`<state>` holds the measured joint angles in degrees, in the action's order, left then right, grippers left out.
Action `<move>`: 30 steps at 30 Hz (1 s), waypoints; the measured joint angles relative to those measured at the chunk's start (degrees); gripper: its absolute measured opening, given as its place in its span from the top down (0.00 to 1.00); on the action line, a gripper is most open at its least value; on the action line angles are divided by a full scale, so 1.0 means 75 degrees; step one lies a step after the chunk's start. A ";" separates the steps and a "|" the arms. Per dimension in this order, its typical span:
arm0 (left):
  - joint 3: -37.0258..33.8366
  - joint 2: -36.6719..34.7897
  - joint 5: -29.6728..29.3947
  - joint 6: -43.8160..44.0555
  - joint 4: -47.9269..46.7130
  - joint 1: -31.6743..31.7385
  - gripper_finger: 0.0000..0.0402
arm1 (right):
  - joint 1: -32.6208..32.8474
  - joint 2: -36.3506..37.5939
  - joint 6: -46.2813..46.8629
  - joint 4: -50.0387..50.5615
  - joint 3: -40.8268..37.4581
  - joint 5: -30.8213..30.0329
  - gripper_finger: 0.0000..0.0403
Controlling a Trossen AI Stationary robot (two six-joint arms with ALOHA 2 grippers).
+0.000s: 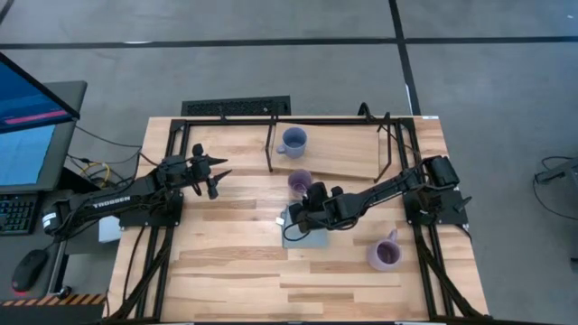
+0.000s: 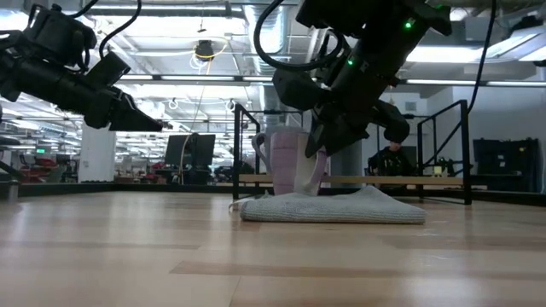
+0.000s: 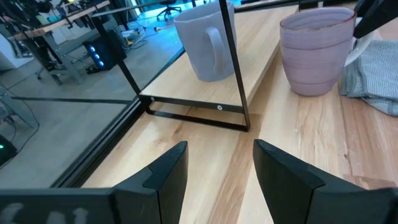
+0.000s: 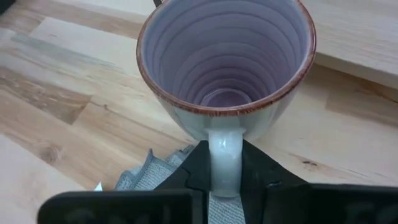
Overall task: Stack small to large cups/mugs on shelf
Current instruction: Put the left violet cup on the shelf
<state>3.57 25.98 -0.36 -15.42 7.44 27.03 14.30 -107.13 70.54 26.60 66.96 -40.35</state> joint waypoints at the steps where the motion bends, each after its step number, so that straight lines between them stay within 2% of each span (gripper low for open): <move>1: 0.0000 0.0003 -0.0003 0.0000 -0.0029 0.0000 0.57 | 0.0004 0.0000 0.0000 -0.0010 0.0000 -0.0008 0.84; 7: 0.0000 0.0001 0.0000 -0.0002 -0.0108 0.0002 0.57 | 0.0007 0.0000 0.0003 0.0001 0.0006 -0.0059 0.84; 11: 0.0000 0.0000 0.0000 -0.0003 -0.0105 0.0000 0.57 | 0.0024 0.0000 -0.0007 0.0452 0.0362 -0.0096 0.84; 17: 0.0000 0.0000 -0.0002 -0.0006 -0.0102 0.0002 0.57 | 0.0097 0.0000 0.0043 0.2137 0.1399 -0.0462 0.84; 21: 0.0000 0.0000 0.0000 -0.0030 -0.0099 0.0002 0.57 | 0.0094 0.0000 0.0625 0.3481 0.1991 -0.0467 0.84; 30: 0.0000 0.0000 0.0000 -0.0031 -0.0096 0.0003 0.57 | 0.0028 0.0000 0.2314 0.5366 0.2308 -0.0758 0.84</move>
<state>3.57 25.98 -0.36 -15.65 6.72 27.05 14.51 -107.13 87.90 66.85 84.27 -46.03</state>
